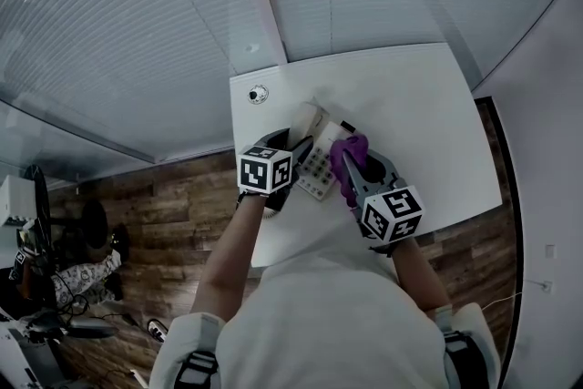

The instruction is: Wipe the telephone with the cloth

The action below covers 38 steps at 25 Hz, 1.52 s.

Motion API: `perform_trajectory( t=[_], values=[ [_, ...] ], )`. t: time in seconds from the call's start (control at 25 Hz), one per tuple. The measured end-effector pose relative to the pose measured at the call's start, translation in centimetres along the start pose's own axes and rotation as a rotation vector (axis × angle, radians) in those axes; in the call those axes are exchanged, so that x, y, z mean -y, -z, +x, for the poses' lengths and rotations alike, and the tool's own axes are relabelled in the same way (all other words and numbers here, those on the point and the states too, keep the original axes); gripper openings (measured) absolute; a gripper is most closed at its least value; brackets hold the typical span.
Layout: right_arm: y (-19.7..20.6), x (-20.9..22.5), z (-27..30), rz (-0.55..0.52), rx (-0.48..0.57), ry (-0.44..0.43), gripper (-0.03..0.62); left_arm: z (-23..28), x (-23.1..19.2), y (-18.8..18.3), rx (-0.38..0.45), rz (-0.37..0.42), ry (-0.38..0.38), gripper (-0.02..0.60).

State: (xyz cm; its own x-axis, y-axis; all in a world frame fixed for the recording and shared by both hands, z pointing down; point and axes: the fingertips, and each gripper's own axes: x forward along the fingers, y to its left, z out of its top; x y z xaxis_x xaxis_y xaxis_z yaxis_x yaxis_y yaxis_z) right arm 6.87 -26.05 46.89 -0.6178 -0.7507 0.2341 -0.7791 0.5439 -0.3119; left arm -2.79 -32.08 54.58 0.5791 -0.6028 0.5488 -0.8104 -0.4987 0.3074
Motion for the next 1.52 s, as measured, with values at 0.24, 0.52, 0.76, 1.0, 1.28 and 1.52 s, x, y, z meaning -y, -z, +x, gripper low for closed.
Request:
perform_trajectory(
  t=[0.24, 0.52, 0.76, 1.0, 1.28, 1.52],
  values=[
    [-0.9, -0.1, 0.1, -0.045, 0.025, 0.005, 0.06, -1.6, 1.7, -0.8, 0.072, -0.074, 0.063, 0.231],
    [-3.0, -0.1, 0.4, -0.061, 0.067, -0.009, 0.06, -4.1, 4.0, -1.8, 0.16, -0.154, 0.178, 0.231],
    [-5.1, -0.7, 0.9, -0.082, 0.108, -0.041, 0.06, -6.0, 5.8, -2.3, 0.216, -0.221, 0.292, 0.231],
    [-7.0, -2.0, 1.3, -0.112, 0.141, -0.081, 0.06, -7.7, 7.5, -2.5, 0.259, -0.244, 0.378, 0.231],
    [-9.0, -4.1, 1.6, -0.14, 0.182, -0.143, 0.06, -8.8, 8.6, -2.7, 0.289, -0.289, 0.466, 0.232],
    [-9.6, -5.6, 1.6, -0.141, 0.204, -0.186, 0.06, -9.4, 8.9, -2.9, 0.31, -0.341, 0.51, 0.23]
  ],
)
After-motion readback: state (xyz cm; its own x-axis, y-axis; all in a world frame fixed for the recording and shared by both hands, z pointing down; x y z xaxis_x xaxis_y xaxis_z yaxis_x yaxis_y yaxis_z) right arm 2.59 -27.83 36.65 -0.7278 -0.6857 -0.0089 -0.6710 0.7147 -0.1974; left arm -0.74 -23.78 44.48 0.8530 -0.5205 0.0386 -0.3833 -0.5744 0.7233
